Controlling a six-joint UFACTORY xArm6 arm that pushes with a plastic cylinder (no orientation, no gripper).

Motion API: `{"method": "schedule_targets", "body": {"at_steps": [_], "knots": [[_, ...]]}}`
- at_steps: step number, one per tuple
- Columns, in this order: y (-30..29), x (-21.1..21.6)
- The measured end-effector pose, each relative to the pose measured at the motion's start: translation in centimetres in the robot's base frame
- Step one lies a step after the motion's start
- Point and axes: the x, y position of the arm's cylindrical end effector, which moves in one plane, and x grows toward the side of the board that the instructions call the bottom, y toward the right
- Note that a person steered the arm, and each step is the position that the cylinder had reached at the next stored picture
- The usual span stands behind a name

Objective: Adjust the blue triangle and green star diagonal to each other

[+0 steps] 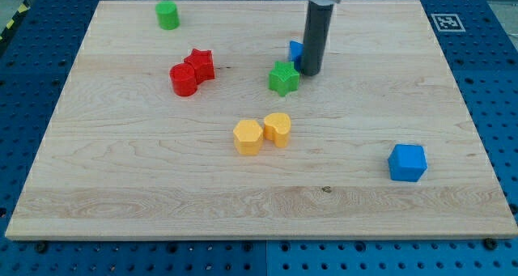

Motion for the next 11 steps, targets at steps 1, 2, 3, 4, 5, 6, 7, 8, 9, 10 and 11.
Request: {"method": "schedule_targets", "body": {"at_steps": [1,2,3,4,5,6,7,8,9,10,11], "knots": [[-2.6,-0.8],[-5.0,-0.1],[-6.7,-0.5],[-6.7,-2.9],[-6.7,-3.2],[-6.7,-3.3],[-5.6,-3.1],[-4.2,0.4],[-1.0,1.1],[2.4,-1.7],[0.8,-1.9]]}}
